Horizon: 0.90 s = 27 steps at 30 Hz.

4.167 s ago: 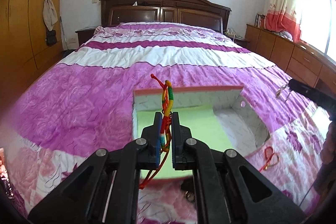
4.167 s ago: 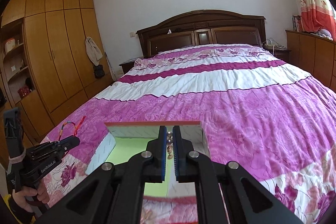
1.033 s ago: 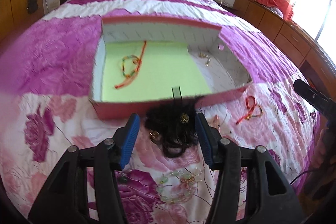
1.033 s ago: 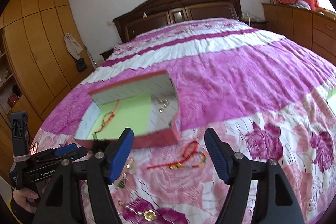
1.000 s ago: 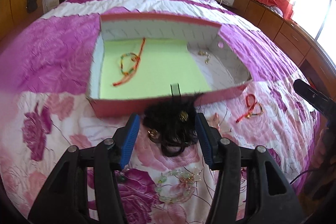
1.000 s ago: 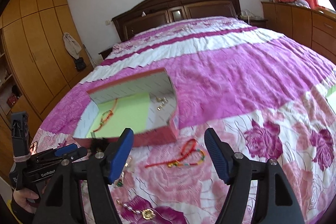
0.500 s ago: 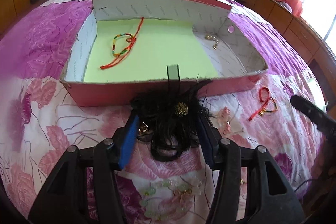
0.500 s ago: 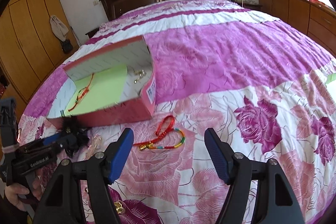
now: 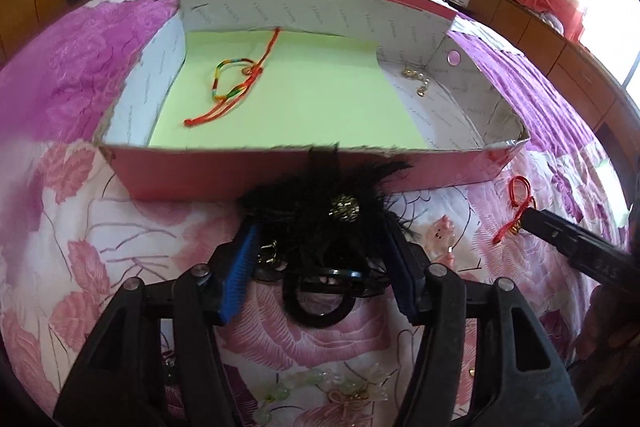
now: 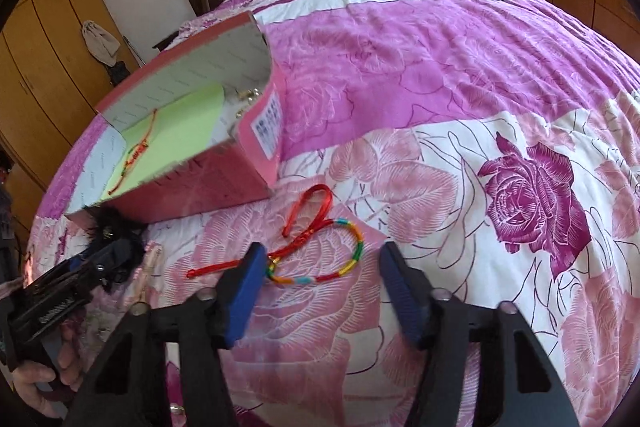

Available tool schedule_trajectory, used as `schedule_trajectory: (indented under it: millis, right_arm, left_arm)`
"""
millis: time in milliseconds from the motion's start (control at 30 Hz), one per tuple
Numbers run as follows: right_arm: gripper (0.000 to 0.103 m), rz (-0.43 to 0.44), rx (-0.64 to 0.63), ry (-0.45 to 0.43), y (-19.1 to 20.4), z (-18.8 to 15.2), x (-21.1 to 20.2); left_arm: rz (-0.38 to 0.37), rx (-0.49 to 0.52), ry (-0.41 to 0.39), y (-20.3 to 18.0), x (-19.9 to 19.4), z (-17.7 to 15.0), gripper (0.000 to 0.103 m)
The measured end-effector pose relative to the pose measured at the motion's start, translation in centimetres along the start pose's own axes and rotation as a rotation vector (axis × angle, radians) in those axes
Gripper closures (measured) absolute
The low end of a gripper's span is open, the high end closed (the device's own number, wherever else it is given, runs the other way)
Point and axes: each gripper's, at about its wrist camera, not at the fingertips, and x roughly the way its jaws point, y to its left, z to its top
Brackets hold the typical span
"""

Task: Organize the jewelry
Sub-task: 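Lift the hair clip with the left tool while the right tool grasps the red tassel charm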

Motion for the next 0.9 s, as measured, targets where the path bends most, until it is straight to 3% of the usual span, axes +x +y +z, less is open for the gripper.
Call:
schedule_trajectory:
  millis: [167, 300, 333, 400, 900]
  right_arm:
    - [0.059, 0.013, 0.013, 0.008, -0.5, 0.0, 0.4]
    - [0.080, 0.020, 0.012, -0.003, -0.6, 0.0, 0.1]
    - [0.094, 0.029, 0.015, -0.008, -0.6, -0.1, 0.0]
    - [0.096, 0.045, 0.021, -0.014, -0.7, -0.1, -0.3]
    - [0.098, 0.100, -0.067, -0.146, 2.1, -0.6, -4.6]
  left_arm:
    - [-0.027, -0.025, 0.004, 0.7, 0.2, 0.0, 0.049]
    - [-0.052, -0.016, -0.007, 0.5, 0.0, -0.2, 0.062]
    - [-0.047, -0.010, -0.010, 0.4, -0.2, -0.2, 0.068]
    - [-0.058, 0.001, -0.023, 0.4, -0.6, -0.3, 0.078]
    - [-0.102, 0.008, -0.093, 0.9, -4.2, -0.7, 0.077]
